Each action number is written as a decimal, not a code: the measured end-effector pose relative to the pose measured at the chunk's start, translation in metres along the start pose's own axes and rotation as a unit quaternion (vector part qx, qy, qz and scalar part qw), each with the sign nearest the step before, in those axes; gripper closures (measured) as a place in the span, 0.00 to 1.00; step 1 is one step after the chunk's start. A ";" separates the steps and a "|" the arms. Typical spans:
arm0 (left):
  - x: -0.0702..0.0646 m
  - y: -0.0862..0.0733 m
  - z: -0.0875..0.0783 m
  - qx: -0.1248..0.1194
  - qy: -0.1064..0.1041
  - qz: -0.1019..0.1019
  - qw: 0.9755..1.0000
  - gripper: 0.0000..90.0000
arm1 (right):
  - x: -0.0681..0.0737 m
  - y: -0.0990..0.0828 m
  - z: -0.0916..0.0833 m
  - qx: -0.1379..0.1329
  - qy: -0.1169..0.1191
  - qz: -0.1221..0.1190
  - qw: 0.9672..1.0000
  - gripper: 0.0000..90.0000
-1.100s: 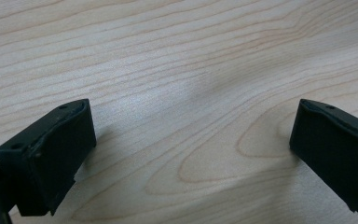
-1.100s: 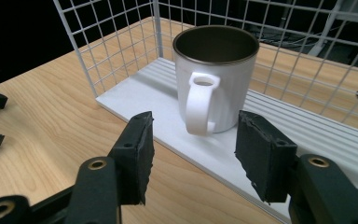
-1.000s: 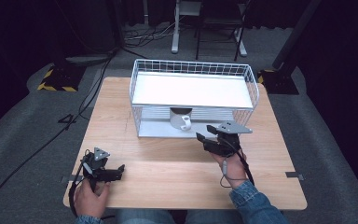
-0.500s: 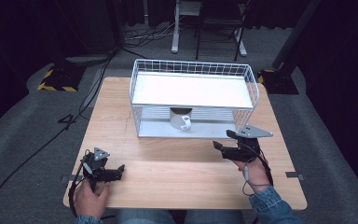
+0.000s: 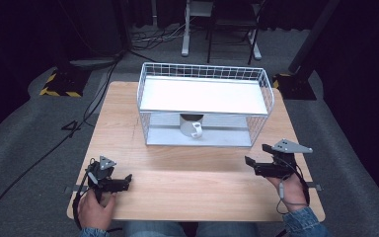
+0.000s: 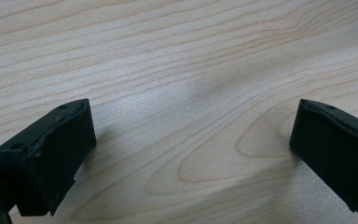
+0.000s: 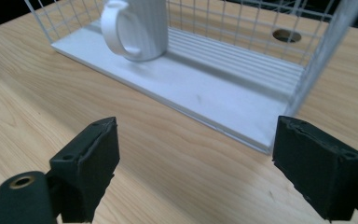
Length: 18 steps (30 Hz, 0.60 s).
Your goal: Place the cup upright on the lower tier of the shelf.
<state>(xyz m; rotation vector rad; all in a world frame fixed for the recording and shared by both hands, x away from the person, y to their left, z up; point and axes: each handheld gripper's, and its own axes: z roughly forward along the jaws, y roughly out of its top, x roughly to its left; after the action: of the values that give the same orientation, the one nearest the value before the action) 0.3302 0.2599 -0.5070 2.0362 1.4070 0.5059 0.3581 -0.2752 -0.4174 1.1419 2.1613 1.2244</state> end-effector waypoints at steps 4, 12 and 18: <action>0.000 0.000 0.000 0.000 -0.001 0.000 1.000 0.01 | -0.010 -0.014 -0.003 0.011 -0.006 0.005 1.000 0.16; 0.000 0.000 0.000 0.000 -0.001 0.000 1.000 0.01 | -0.031 -0.038 0.001 0.056 -0.003 0.010 0.998 0.16; 0.000 0.000 0.000 0.000 0.000 0.000 1.000 0.01 | -0.043 -0.056 0.007 0.073 -0.011 0.024 0.997 0.16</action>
<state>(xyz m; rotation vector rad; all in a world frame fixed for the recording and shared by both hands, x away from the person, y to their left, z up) 0.3302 0.2599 -0.5070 2.0363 1.4073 0.5057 0.3624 -0.3223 -0.4700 1.2670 2.2508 1.0834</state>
